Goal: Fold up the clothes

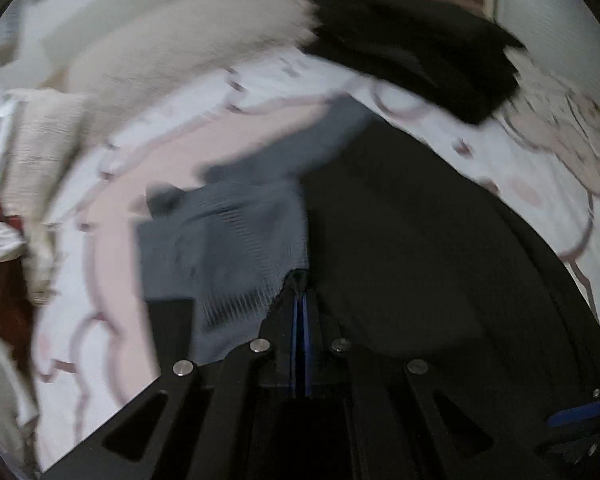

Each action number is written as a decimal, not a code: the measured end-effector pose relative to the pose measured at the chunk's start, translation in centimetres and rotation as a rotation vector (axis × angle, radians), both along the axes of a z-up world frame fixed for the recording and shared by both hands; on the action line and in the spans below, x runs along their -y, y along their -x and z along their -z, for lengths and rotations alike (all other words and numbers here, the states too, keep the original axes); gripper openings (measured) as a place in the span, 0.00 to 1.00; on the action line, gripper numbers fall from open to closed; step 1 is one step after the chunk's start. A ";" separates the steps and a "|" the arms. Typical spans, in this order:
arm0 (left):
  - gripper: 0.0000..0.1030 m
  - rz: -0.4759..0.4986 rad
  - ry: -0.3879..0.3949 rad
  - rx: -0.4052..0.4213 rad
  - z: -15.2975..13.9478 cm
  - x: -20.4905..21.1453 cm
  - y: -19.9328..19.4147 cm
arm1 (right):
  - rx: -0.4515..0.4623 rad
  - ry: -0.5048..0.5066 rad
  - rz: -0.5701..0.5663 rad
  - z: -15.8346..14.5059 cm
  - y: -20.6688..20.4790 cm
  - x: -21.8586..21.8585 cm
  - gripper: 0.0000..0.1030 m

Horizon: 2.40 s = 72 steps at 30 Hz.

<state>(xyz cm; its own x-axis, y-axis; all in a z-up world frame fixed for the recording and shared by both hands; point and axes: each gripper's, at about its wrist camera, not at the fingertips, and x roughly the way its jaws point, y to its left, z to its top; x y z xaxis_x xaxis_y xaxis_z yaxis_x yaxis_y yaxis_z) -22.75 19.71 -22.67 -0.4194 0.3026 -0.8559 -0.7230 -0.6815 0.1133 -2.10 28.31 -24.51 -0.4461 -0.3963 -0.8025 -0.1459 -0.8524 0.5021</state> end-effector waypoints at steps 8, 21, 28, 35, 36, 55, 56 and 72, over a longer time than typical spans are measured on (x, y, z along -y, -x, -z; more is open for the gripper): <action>0.69 -0.042 -0.249 0.145 -6.3 4.4 0.6 | -0.002 -0.012 -0.031 0.2 0.1 0.2 0.29; 0.54 -0.161 -0.034 0.190 -2.1 1.5 8.1 | -0.001 0.003 -0.049 0.4 -0.1 -0.2 0.29; 0.49 -0.197 0.110 0.217 1.6 -0.1 8.6 | -0.001 0.018 -0.057 0.5 -0.2 -0.5 0.29; 0.13 -0.194 0.055 0.225 0.0 0.2 7.8 | -0.004 0.013 -0.062 0.4 -0.2 -0.2 0.29; 0.13 -0.194 0.039 0.225 -0.4 0.3 7.6 | -0.004 0.012 -0.062 0.4 -0.2 -0.2 0.29; 0.03 -0.502 0.054 -0.165 -9.2 13.8 10.6 | -0.006 -0.012 -0.067 0.3 -0.2 0.5 0.29; 0.03 -0.532 0.077 -0.171 -8.7 15.1 11.2 | -0.006 -0.013 -0.068 0.3 -0.2 0.5 0.29; 0.53 -0.715 0.245 -0.042 1.8 21.7 16.0 | 0.005 -0.011 -0.063 0.8 0.0 0.4 0.29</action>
<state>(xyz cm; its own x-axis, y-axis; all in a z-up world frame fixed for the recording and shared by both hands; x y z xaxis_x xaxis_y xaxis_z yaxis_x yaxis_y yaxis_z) -38.76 -1.94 -24.46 -0.4759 -0.2523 -0.8426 -0.1063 -0.9345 0.3398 -2.14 27.89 -25.31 -0.4165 -0.4151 -0.8088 -0.0938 -0.8653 0.4924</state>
